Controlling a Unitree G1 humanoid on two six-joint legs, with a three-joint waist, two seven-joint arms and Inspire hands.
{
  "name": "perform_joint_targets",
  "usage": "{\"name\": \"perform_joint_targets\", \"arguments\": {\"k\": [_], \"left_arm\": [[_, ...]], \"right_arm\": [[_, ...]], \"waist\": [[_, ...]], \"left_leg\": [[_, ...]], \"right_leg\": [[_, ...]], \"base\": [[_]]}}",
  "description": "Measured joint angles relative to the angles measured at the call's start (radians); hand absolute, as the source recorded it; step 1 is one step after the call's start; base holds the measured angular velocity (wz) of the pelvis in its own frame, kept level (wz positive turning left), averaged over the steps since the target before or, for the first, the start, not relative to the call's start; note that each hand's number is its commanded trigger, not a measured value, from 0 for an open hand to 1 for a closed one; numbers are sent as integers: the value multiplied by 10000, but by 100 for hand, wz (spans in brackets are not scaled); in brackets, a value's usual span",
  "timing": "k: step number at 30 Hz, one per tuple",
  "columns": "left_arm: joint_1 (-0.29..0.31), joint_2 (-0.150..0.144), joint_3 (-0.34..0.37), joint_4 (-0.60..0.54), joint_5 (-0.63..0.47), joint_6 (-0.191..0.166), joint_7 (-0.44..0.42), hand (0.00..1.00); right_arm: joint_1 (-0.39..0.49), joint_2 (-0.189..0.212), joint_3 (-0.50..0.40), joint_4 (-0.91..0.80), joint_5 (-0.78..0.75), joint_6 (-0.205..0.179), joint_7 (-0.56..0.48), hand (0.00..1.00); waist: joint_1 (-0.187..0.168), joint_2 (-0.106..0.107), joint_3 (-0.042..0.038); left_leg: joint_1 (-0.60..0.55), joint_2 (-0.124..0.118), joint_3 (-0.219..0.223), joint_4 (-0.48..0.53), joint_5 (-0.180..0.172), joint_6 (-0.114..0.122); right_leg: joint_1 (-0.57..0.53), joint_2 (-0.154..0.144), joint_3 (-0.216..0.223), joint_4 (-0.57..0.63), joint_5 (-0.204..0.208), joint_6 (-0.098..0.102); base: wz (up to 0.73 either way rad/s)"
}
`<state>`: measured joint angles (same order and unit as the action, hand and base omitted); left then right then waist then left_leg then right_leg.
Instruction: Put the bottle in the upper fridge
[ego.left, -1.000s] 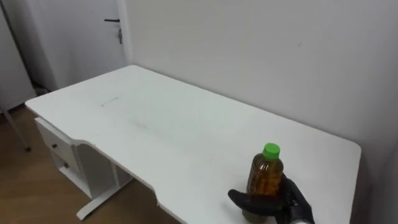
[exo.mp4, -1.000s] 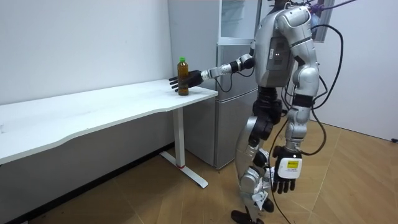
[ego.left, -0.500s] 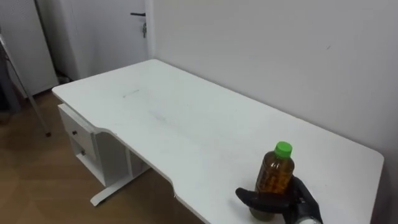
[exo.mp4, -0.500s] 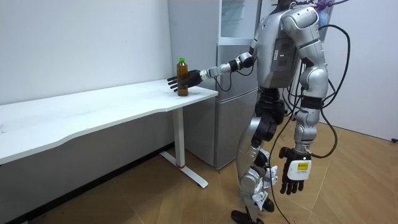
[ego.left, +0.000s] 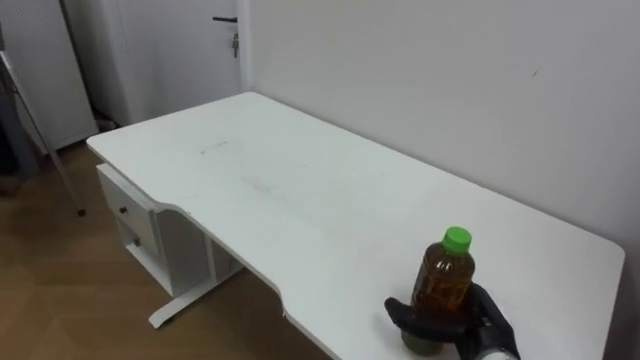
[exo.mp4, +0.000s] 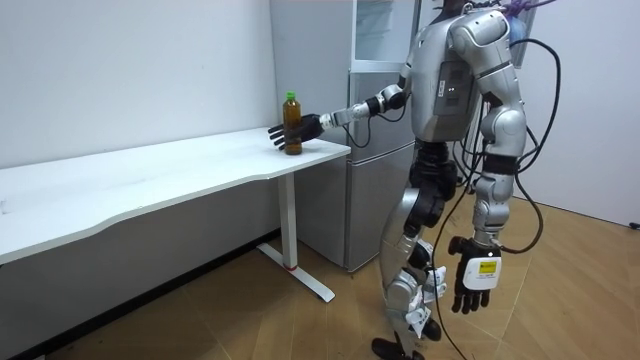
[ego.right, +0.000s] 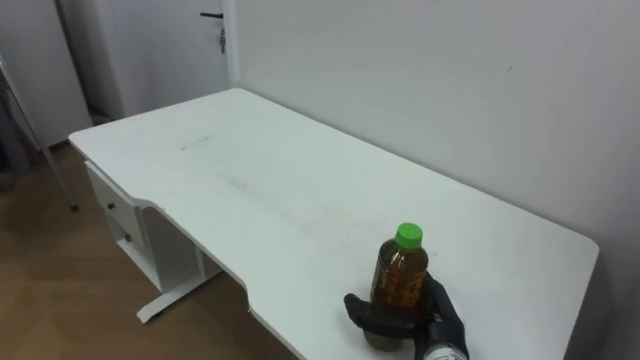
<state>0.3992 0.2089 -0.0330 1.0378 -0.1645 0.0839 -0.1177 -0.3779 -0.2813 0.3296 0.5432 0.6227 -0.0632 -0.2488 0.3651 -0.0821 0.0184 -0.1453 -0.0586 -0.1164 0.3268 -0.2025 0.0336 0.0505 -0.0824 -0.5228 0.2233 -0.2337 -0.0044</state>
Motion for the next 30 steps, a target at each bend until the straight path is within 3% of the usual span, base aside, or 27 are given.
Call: {"name": "perform_joint_targets", "arguments": {"k": [12, 20, 26, 30], "left_arm": [[-2, 3, 0, -11, 0, -5, 46, 0], [-34, 40, -94, -128, 16, -13, 237, 0], [-63, 6, 273, -535, 91, -13, 395, 0], [-118, -12, 345, -440, 204, -6, 393, 0]], "right_arm": [[-4, -1, 13, 138, -29, 7, 135, 100], [-46, 68, 33, 318, 513, 29, 498, 100], [-17, 59, 29, -312, 849, 630, 975, 100], [74, -11, 15, -1211, 903, 700, 1263, 100]], "waist": [[-18, 1, 7], [-74, 41, 38], [-392, 53, 29], [-684, 70, 13]], "left_leg": [[19, -11, -11, -22, 0, 2], [156, 24, 142, -85, 11, 19], [237, 55, 284, -181, 15, 25], [363, 71, 455, -223, 18, 29]], "right_leg": [[-17, -8, 22, -2, -3, 6], [10, 13, 331, 2, 7, 8], [-3, 15, 437, -13, 9, 9], [49, 12, 570, -25, 10, 11]], "base": [[0], [-5], [-4], [-10]]}}
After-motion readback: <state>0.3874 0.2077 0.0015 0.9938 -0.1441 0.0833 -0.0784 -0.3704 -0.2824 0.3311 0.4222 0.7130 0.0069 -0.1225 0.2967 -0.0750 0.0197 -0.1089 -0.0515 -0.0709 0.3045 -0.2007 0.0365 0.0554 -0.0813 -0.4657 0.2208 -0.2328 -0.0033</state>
